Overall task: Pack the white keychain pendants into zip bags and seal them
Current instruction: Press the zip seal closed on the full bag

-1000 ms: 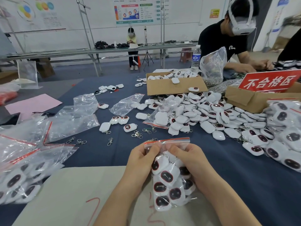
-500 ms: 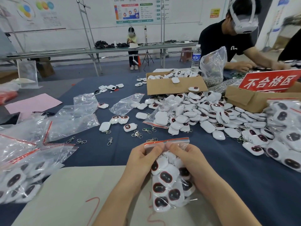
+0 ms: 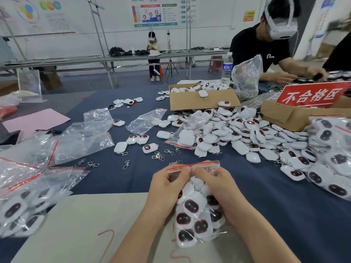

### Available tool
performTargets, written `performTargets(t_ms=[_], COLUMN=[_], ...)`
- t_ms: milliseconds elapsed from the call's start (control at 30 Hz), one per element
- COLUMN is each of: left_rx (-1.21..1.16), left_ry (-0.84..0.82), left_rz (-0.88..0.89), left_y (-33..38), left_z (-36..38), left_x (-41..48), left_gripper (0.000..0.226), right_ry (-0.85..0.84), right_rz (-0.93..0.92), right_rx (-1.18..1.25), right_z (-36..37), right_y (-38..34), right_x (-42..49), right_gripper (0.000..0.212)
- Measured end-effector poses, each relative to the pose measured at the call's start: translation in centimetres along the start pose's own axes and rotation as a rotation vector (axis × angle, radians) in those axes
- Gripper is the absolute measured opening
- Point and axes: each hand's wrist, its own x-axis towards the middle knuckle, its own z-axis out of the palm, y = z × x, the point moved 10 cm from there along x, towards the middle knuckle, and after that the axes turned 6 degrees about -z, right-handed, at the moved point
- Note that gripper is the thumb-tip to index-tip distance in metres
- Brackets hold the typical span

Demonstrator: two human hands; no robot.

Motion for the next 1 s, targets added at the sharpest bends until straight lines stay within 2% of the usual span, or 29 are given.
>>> performTargets(t_ms=[200, 367, 533, 633, 733, 800, 1000], left_rx=[0.030, 0.014, -0.130, 0.046, 0.179, 0.236, 0.264], left_ry=[0.022, 0.029, -0.183, -0.187, -0.140, -0.119, -0.112], left_rz=[0.056, 0.052, -0.093, -0.065, 0.000, 0.033, 0.057], left_y=[0.4, 0.3, -0.5, 0.0, 0.7, 1.0, 1.3], left_z=[0.0, -0.5, 0.2, -0.3, -1.0, -1.3, -0.9], left_x=[0.0, 0.1, 0.1, -0.1, 0.0, 0.1, -0.1], left_gripper=[0.009, 0.006, 0.029, 0.027, 0.011, 0.010, 0.013], right_ry=[0.027, 0.013, 0.030, 0.022, -0.005, -0.029, -0.045], right_rz=[0.007, 0.054, -0.014, -0.070, -0.112, -0.119, -0.130], right_rx=[-0.029, 0.067, -0.012, -0.075, -0.112, -0.115, -0.125], right_z=[-0.3, -0.6, -1.2, -0.9, -0.3, 0.1, 0.3], right_y=[0.4, 0.7, -0.3, -1.1, -1.5, -1.5, -1.7], right_x=[0.2, -0.3, -0.4, -0.5, -0.5, -0.6, -0.6], right_gripper=[0.023, 0.029, 0.016, 0.009, 0.015, 0.017, 0.018])
